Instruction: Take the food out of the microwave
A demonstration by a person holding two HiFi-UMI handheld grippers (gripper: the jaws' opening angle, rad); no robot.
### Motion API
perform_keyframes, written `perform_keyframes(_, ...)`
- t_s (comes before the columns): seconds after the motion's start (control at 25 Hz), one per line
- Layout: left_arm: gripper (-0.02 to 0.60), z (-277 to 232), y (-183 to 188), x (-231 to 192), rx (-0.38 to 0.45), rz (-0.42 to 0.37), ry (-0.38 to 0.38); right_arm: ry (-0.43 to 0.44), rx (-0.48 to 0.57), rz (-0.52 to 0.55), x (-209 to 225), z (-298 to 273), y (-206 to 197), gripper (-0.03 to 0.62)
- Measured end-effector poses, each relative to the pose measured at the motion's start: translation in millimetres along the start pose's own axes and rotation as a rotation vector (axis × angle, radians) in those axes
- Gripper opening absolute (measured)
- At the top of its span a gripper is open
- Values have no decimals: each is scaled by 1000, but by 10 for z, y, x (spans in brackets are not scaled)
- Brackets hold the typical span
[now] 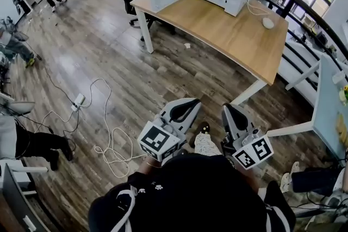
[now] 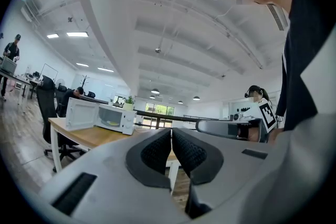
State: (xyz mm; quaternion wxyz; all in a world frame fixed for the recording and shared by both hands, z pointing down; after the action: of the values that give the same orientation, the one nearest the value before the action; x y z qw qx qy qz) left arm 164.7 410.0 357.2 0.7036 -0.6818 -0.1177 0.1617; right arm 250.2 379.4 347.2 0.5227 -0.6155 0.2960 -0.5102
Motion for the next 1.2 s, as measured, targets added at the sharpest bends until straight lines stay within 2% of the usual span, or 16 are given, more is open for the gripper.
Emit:
perform_keyframes(0.52,18,-73,-15,-946,-43,-20,207,179,-14,-62,390,-1025,7,6)
perform_keyframes(0.84,18,-622,16,-1435,-65,-39,237,195,-30,-89,983,-1475,137,9)
perform_keyframes(1.2,18,-1327,13,-1819,-85,-34,221,167,-22,-118,1698,-1790,301,14)
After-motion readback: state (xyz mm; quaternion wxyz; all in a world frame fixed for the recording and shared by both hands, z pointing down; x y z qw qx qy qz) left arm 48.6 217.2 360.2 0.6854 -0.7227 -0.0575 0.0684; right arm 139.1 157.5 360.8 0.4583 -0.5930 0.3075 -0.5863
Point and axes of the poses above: the fingertips, and each gripper's own axes: z backward along the fingers, x to its right, y out of its top, the point moved 1 cm from there along z, backward along the fingers, and after that the axes turned 6 degrees about -z, right-handed, at the moved point
